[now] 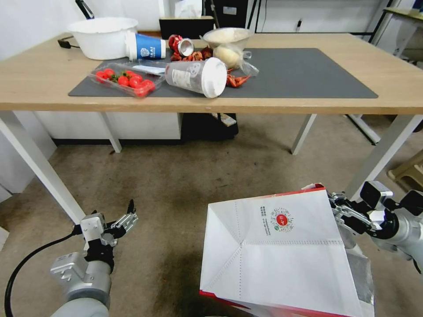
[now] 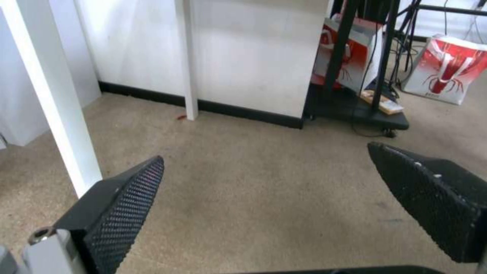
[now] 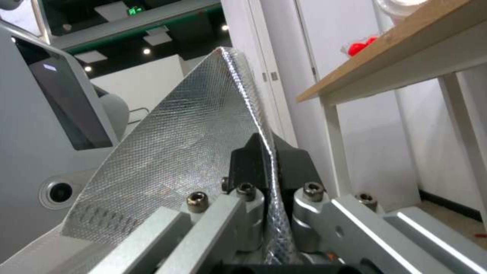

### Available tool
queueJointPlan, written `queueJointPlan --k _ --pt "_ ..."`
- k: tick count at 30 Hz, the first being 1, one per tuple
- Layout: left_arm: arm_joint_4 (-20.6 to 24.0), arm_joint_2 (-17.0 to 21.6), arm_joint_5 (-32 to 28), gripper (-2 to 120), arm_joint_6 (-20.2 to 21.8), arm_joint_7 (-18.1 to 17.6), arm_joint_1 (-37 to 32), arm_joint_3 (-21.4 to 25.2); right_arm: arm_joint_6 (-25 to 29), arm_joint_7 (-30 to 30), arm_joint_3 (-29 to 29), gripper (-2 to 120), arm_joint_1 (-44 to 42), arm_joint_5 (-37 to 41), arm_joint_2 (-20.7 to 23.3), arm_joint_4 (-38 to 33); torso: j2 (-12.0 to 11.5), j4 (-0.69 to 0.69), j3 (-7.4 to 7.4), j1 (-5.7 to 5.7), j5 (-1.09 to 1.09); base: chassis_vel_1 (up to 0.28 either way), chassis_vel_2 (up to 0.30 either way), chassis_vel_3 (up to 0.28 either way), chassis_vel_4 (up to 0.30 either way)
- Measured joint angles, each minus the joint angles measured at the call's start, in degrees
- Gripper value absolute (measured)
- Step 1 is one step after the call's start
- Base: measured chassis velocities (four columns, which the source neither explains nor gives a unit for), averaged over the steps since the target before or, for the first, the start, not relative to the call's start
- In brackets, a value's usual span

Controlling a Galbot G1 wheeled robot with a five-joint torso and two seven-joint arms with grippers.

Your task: Pick up the food delivery bag from the floor and place it on the table.

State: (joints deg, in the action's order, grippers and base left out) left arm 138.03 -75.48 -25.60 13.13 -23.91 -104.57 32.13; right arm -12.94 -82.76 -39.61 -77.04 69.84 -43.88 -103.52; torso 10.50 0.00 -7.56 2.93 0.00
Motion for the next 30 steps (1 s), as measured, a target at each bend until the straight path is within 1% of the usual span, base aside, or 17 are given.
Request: queueJointPlan --k 13,24,30 --pt "-0.23 0.08 0.24 100 -0.18 0.07 -0.04 0.19 0.09 0.24 0.23 0 -0.06 -0.28 -0.68 -0.12 2.90 0.00 -2.16 0.73 0.00 0.000 0.000 0.000 0.000" --pt "-0.23 0.07 0.30 100 -0.19 0.09 -0.06 0.21 0.09 0.30 0.25 0 -0.03 -0.34 -0.74 -0.28 3.92 0.00 -2.94 0.99 0.00 0.000 0.000 0.000 0.000" --pt "-0.22 0.07 0.35 100 -0.26 0.23 -0.14 0.24 0.09 0.51 0.26 0 0.03 -0.34 -0.73 -0.39 4.90 0.00 -3.67 1.25 0.00 0.000 0.000 0.000 0.000"
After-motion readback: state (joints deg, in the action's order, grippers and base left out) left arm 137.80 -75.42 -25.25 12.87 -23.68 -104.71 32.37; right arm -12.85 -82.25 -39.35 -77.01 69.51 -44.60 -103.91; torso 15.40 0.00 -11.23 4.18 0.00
